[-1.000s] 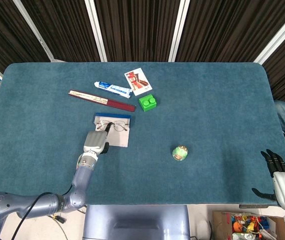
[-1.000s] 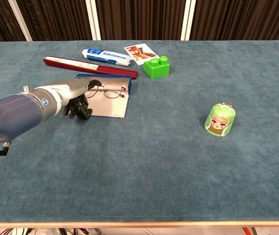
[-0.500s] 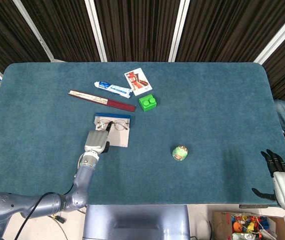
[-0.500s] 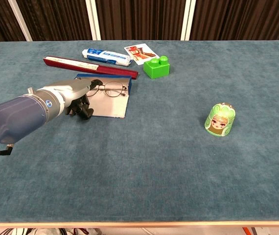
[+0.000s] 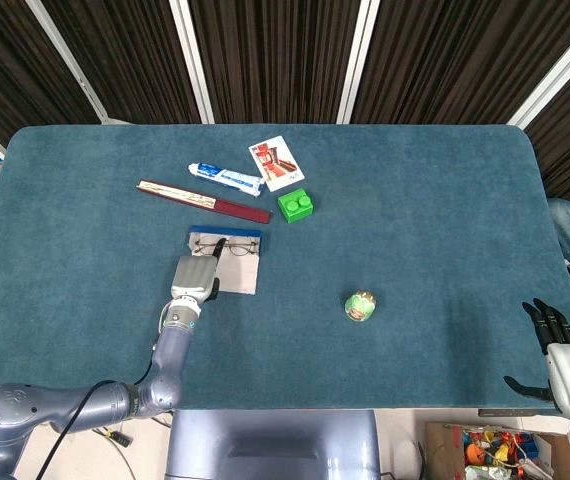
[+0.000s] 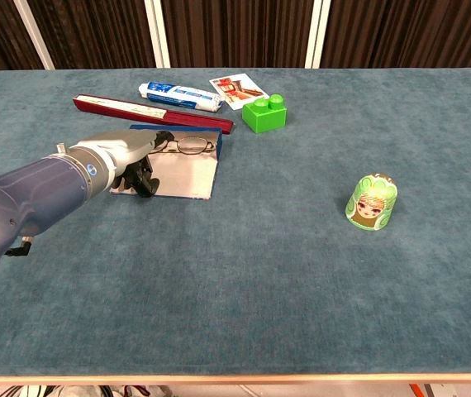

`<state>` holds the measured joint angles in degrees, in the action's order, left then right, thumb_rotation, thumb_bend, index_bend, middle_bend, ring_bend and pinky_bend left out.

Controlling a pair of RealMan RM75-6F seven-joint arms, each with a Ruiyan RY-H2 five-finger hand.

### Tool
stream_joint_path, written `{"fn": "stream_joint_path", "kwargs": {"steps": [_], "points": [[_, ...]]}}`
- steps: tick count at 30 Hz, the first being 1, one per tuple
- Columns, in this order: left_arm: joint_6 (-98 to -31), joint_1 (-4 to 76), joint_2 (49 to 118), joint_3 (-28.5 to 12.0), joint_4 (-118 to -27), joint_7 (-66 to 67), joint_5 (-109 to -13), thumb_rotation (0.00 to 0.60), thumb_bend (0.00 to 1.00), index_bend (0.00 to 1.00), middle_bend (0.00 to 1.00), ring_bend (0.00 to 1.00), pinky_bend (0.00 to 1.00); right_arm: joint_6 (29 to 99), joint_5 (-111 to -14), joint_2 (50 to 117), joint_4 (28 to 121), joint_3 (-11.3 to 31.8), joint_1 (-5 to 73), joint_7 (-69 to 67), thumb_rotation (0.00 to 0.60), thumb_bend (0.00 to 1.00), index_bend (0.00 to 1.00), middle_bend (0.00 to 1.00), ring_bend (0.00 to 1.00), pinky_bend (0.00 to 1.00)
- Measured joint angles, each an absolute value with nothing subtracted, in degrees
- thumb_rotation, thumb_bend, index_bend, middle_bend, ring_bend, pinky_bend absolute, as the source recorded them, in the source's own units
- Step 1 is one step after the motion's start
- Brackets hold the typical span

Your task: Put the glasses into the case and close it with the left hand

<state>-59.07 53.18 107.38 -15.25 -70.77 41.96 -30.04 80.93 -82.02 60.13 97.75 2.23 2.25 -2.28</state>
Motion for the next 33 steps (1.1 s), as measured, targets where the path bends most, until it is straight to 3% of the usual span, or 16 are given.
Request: {"fn": "stream_joint_path", "kwargs": {"steps": [20, 33], "points": [[-60.89, 54.05, 109.55, -16.11, -69.42, 42.28, -33.82, 0.600, 0.53, 0.00, 0.75, 0.67, 0.66, 80.91, -81.86, 60.17, 97.78, 2.30, 2.23, -2.26, 0.600, 0.11, 0.00, 0.00, 0.00, 0.17], [-63.58, 50.37, 105.93, -13.31, -75.05, 42.81, -35.49, 0.600, 0.53, 0.00, 0.75, 0.67, 0.66, 80.84, -81.64, 60.16, 97.91, 2.34, 2.23, -1.99, 0.600, 0.11, 0.00, 0.00, 0.00, 0.17]]}}
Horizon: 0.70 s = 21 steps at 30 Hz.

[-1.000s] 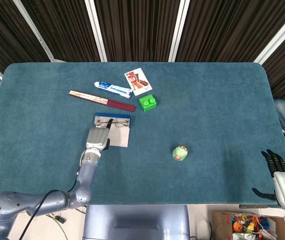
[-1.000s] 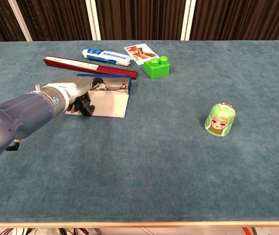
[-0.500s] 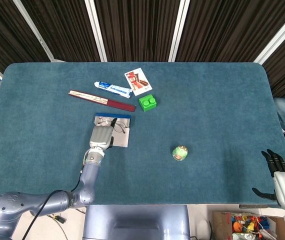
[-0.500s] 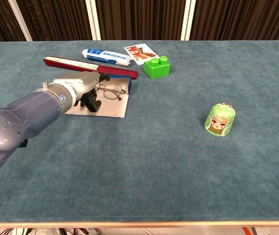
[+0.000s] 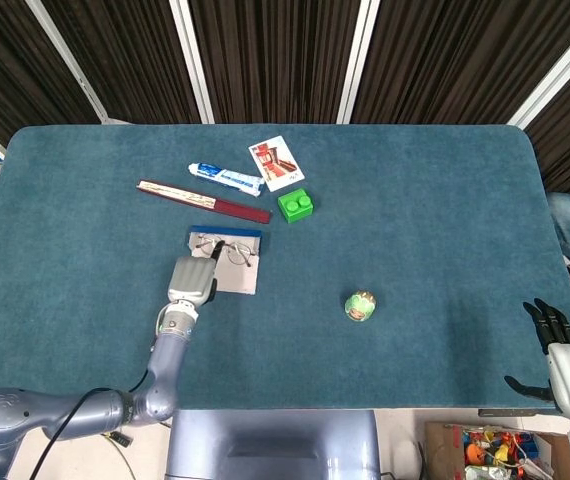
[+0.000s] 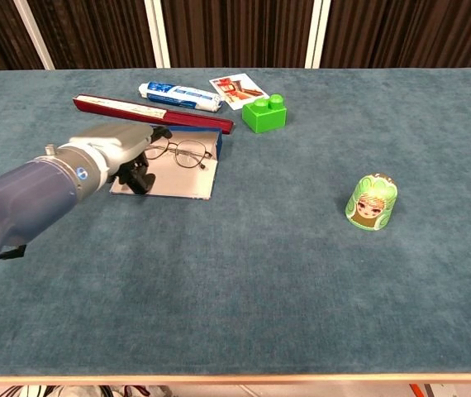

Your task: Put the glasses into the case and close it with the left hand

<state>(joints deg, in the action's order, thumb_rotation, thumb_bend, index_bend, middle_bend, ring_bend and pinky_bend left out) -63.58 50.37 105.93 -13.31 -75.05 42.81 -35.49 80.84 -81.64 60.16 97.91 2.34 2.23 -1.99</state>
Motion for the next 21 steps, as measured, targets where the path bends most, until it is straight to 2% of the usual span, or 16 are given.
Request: {"fn": "stream_joint_path", "kwargs": {"steps": [21], "points": [[-61.60, 49.30, 106.20, -13.02, -73.66, 41.76, -36.85, 0.600, 0.53, 0.00, 0.75, 0.67, 0.66, 80.92, -81.20, 60.22, 98.01, 2.53, 2.14, -1.83, 0.600, 0.11, 0.00, 0.00, 0.00, 0.17]]}}
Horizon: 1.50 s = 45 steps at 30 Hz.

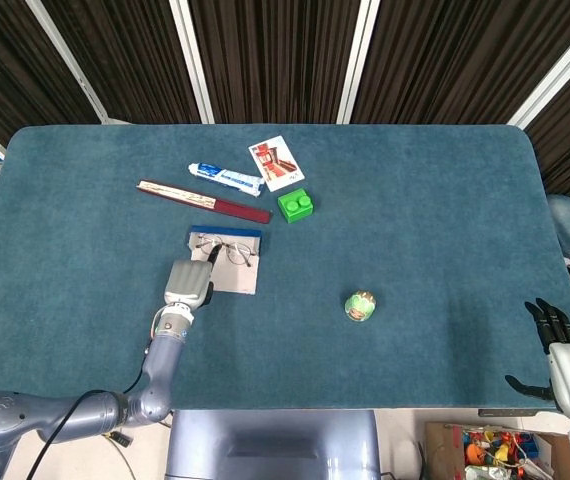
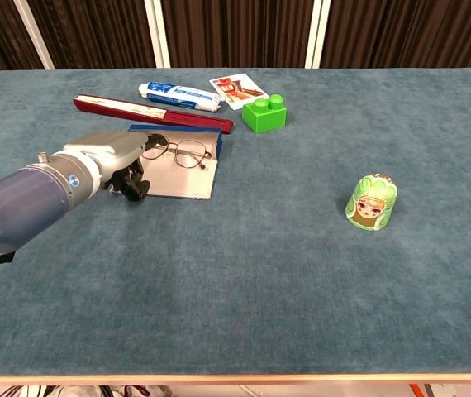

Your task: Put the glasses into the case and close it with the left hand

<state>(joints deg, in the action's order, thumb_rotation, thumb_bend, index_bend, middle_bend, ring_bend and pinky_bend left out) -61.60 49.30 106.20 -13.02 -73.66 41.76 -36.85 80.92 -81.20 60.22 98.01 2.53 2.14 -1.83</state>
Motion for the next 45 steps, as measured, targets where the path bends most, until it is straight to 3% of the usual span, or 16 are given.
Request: {"fn": "stream_joint_path", "kwargs": {"steps": [45], "points": [[-59.98, 52.09, 110.95, -16.81, -66.70, 45.34, -34.35, 0.600, 0.53, 0.00, 0.75, 0.67, 0.66, 80.01, -79.96, 59.84, 98.81, 2.67, 2.19, -1.91, 0.600, 0.11, 0.00, 0.00, 0.00, 0.17]]}}
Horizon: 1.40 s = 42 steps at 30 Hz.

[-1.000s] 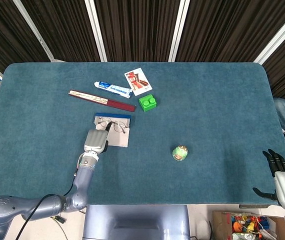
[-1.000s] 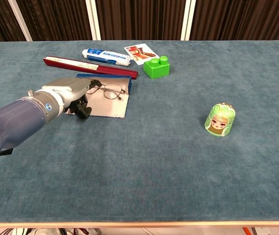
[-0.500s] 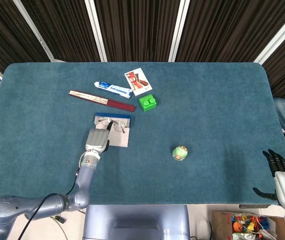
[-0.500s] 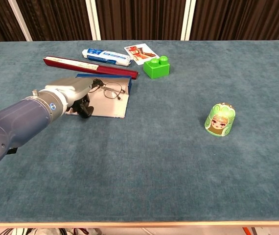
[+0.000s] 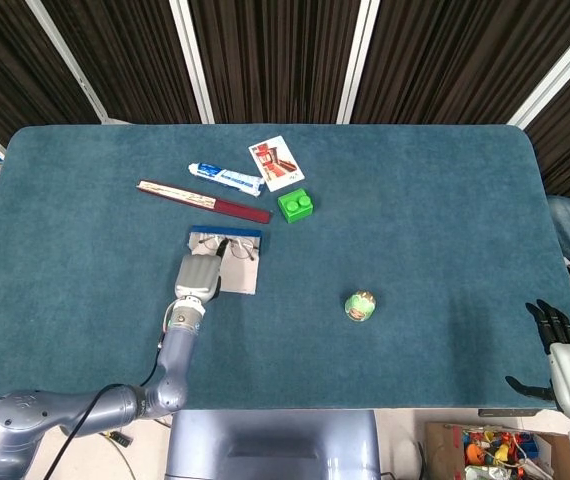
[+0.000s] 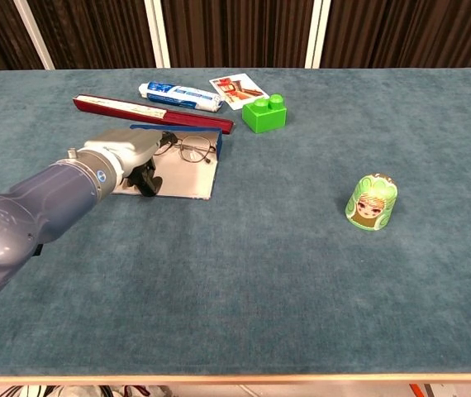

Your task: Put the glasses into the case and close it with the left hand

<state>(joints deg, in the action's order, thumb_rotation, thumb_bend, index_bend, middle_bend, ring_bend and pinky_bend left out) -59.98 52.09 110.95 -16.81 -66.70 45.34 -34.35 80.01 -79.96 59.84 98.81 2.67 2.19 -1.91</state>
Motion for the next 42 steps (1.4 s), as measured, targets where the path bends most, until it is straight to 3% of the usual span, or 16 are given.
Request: {"fn": "stream_joint_path", "kwargs": {"steps": [24, 29, 31, 34, 36, 38, 39, 42], "points": [[-59.91, 52.57, 112.09, -17.60, -65.75, 45.77, -34.92, 0.600, 0.52, 0.00, 0.75, 0.67, 0.66, 79.73, -79.47, 59.66, 99.17, 2.74, 2.18, -2.03, 0.600, 0.12, 0.00, 0.00, 0.00, 0.17], [-60.85, 51.72, 110.85, -16.84, -69.22, 45.47, -36.20, 0.600, 0.45, 0.00, 0.71, 0.65, 0.66, 79.68, -79.92, 59.61, 99.05, 2.60, 2.23, -2.12, 0.600, 0.12, 0.00, 0.00, 0.00, 0.17], [-61.83, 51.06, 109.89, -16.43, -71.47, 45.20, -37.07, 0.600, 0.40, 0.00, 0.65, 0.61, 0.64, 79.72, -80.05, 59.60, 98.97, 2.56, 2.22, -2.23, 0.600, 0.12, 0.00, 0.00, 0.00, 0.17], [-63.40, 49.75, 108.03, -15.81, -75.27, 44.40, -38.46, 0.600, 0.30, 0.00, 0.46, 0.45, 0.55, 79.74, -80.16, 59.60, 98.93, 2.53, 2.22, -2.40, 0.600, 0.11, 0.00, 0.00, 0.00, 0.17], [-64.11, 48.74, 106.34, -15.24, -78.13, 43.77, -39.30, 0.600, 0.22, 0.00, 0.29, 0.26, 0.37, 79.76, -80.28, 59.59, 98.89, 2.50, 2.22, -2.43, 0.600, 0.12, 0.00, 0.00, 0.00, 0.17], [-64.23, 47.92, 104.59, -14.58, -80.59, 43.23, -39.96, 0.600, 0.19, 0.00, 0.18, 0.12, 0.20, 79.76, -80.35, 59.59, 98.87, 2.46, 2.22, -2.49, 0.600, 0.12, 0.00, 0.00, 0.00, 0.17], [-64.04, 47.46, 103.28, -14.02, -82.05, 42.93, -40.37, 0.600, 0.18, 0.00, 0.14, 0.06, 0.13, 79.75, -80.36, 59.59, 98.88, 2.45, 2.22, -2.53, 0.600, 0.12, 0.00, 0.00, 0.00, 0.17], [-62.23, 46.79, 100.42, -12.83, -84.37, 42.01, -41.25, 0.600, 0.14, 0.00, 0.12, 0.02, 0.07, 79.70, -80.36, 59.56, 98.93, 2.43, 2.22, -2.62, 0.600, 0.11, 0.00, 0.00, 0.00, 0.17]]}}
